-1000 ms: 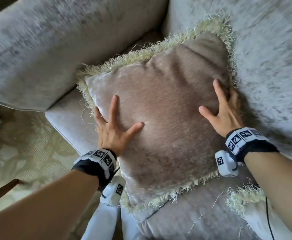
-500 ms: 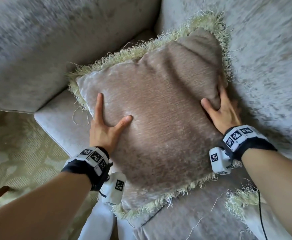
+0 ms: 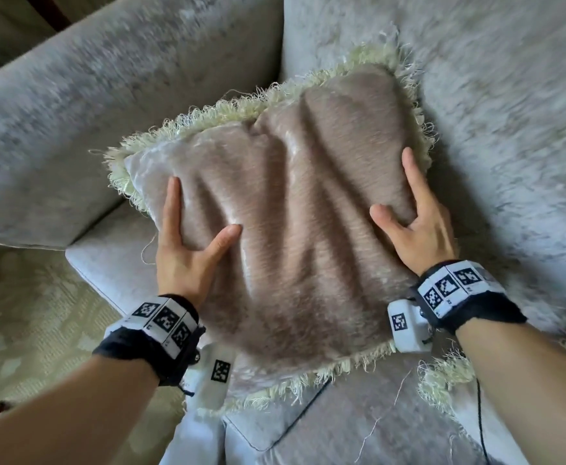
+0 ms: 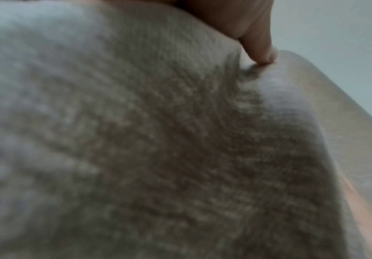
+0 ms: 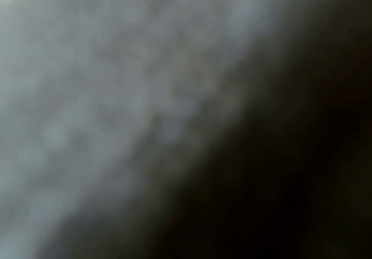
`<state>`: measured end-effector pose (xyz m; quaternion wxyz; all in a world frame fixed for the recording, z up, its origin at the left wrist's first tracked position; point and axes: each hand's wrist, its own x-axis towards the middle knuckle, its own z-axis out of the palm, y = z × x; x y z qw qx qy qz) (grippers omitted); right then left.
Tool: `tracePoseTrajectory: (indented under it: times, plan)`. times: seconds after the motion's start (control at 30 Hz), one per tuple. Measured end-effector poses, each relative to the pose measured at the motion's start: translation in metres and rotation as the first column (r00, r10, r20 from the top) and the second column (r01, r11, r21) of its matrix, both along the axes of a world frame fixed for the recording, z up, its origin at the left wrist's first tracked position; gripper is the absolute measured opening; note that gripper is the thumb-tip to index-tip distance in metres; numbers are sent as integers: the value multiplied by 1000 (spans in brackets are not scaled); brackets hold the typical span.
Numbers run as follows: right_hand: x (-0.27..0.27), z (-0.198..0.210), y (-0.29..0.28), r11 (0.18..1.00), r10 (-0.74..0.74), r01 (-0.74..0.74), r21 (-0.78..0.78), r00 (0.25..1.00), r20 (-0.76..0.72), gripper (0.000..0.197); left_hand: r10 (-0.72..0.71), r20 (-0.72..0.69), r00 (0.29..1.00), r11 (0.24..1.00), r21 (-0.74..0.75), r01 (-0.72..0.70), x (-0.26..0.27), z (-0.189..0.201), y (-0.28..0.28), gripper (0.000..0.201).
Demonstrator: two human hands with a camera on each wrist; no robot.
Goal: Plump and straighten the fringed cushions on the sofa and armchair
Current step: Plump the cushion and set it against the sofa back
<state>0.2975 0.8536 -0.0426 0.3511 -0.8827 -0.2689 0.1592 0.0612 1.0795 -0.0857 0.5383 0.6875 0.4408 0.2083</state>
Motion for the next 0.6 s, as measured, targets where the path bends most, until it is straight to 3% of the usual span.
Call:
tracePoseTrajectory:
  times: [0.17,0.37,0.6]
  plan:
    - [-19,50,-18,962,-194,155,227,968,161,89,-134,132,982,977,182,109,26,61,30,104]
    - [-43,79,-35,834,-476,372,407,858,191,85,-335,215,917,908,334,253,99,126,59,105]
    - [-47,54,-28,646,-713,561,518,686,146,86,-574,279,769,795,415,443,182,125,81,96]
